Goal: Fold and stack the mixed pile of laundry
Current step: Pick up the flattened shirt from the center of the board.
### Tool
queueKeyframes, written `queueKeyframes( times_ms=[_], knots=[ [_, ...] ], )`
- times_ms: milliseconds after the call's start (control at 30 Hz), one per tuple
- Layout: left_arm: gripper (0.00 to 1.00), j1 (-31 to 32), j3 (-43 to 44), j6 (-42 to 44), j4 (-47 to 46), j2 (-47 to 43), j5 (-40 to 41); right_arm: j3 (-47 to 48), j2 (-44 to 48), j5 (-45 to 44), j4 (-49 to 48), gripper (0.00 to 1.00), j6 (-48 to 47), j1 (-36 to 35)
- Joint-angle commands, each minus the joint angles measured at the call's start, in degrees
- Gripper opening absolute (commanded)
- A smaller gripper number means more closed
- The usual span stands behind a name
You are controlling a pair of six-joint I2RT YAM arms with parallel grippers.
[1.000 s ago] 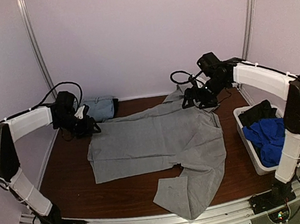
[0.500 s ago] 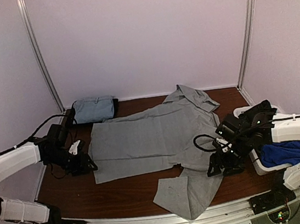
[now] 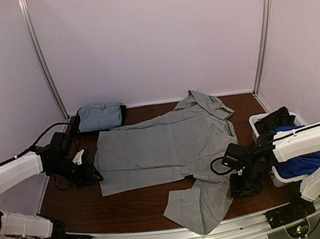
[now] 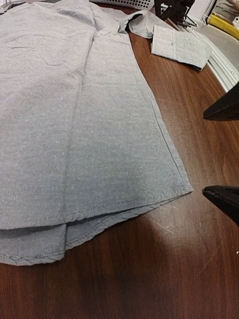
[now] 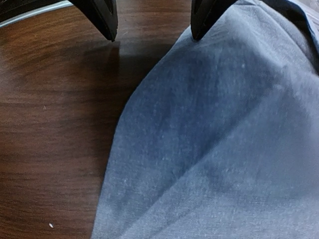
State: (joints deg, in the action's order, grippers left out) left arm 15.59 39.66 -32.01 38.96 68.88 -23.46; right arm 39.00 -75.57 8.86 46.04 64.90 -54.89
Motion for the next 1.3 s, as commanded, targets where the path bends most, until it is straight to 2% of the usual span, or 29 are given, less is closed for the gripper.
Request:
queueKeyframes(
  times_ms=[0,133,233,333,500,633,733,933,1267],
  knots=[
    [0.46,0.05,1.08,-1.12,-0.82,-0.54,1.53,1.59,-5.11,-4.19,-4.3,0.52,1.74,-0.48],
    [0.46,0.05,0.71,-1.19,-0.83,0.23,2.14,2.31,-9.34,-4.92,-4.55,0.51,0.37,-0.89],
    [0.46,0.05,0.15,-1.83,-0.28,0.48,3.73,2.57,-10.78,-6.32,-3.02,0.42,-0.63,-0.98],
    [0.45,0.05,-0.61,-2.66,0.43,1.05,5.25,3.11,-11.68,-7.46,-1.87,0.36,-1.34,-1.2],
    [0.45,0.05,-0.85,-3.18,-0.12,0.8,5.71,3.89,-13.0,-7.38,-1.34,0.21,-2.15,-2.56],
    [0.45,0.05,-0.84,-3.12,-0.07,1.45,5.89,-0.8,-11.13,-5.74,-2.82,0.0,-0.94,-2.76],
    [0.45,0.03,-1.5,-3.18,-0.31,1.81,5.44,-2.41,-7.55,-6.07,-1.85,0.0,-0.41,-2.76],
    [0.43,0.05,-4.07,-5.12,-1.05,0.01,3.06,0.54,0.59,-6.02,-0.65,0.0,-1.03,-2.77],
    [0.41,0.07,-9.33,-9.55,-2.89,-2.57,2.57,6.19,3.33,-6.92,5.74,0.0,-3.24,-2.76]
  ],
)
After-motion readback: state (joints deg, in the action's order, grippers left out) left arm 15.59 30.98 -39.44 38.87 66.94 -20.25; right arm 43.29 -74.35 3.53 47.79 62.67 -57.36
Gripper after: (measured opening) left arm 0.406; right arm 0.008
